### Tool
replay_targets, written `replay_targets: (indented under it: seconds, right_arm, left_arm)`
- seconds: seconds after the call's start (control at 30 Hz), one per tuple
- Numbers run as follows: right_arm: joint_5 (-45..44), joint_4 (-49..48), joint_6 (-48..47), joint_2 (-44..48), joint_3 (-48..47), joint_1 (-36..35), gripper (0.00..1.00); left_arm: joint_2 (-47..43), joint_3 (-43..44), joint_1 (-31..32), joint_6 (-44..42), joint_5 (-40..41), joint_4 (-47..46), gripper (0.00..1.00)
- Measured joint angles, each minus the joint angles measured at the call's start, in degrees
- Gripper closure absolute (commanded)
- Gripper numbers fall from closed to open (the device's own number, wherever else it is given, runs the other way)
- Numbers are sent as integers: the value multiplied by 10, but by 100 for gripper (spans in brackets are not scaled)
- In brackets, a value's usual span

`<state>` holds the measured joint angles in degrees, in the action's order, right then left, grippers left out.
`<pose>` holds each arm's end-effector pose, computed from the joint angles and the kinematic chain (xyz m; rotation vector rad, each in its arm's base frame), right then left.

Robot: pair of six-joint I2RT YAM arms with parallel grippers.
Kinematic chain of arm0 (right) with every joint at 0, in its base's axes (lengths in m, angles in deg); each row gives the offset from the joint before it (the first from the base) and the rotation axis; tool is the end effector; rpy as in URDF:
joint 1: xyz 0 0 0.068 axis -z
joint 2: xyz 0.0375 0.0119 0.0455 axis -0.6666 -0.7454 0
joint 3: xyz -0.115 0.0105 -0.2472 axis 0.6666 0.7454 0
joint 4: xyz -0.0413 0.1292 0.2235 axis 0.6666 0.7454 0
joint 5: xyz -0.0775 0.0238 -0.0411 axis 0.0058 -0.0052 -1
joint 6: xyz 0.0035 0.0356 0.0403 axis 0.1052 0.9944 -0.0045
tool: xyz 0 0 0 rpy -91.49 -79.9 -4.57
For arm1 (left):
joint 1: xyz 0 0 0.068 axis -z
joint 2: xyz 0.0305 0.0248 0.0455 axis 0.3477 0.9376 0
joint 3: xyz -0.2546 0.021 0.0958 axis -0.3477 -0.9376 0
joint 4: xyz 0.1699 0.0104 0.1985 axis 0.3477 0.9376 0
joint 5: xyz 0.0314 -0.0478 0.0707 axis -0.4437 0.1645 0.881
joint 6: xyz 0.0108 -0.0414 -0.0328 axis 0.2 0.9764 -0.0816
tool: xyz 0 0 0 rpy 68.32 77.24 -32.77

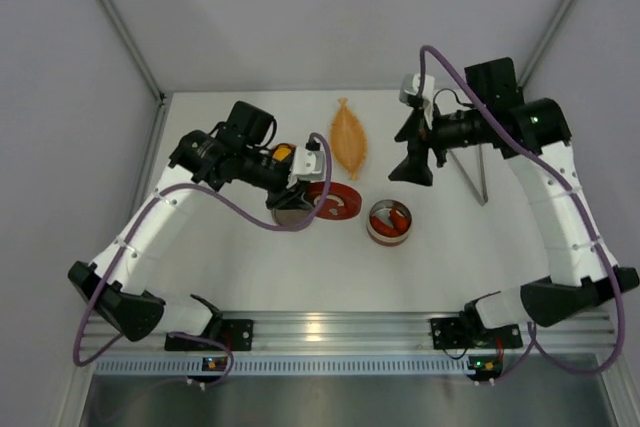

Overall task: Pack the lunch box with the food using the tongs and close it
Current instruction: Pick up the box lid from the center of the board.

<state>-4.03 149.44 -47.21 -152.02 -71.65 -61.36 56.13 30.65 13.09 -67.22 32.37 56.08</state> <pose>0.2262 0.1093 0.4546 -1.3610 1.7424 0.8884 0.1914 -0.1581 0.4048 1.7634 1.4450 -0.8696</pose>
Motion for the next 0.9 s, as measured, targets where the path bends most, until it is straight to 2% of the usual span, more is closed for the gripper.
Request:
replay_targets:
  seconds: [0.17,0.33,0.53,0.67,0.9]
  right_arm:
    - [-47,-48,-31,130,50,-17,4]
    - [-76,-60,-71,218,106,-101,1]
    - [-123,-87,-87,239,188,-212,1]
    - [-209,-121,-96,241,251,-316,1]
    - [-330,-188,-98,211,259,-388,1]
  left_arm:
    - [69,33,1,123,40,7,100]
    - [125,37,1,206,97,4,100]
    - [131,37,1,287,97,-3,100]
    - [135,37,1,334,75,-18,100]
    - [154,37,1,401,31,-45,100]
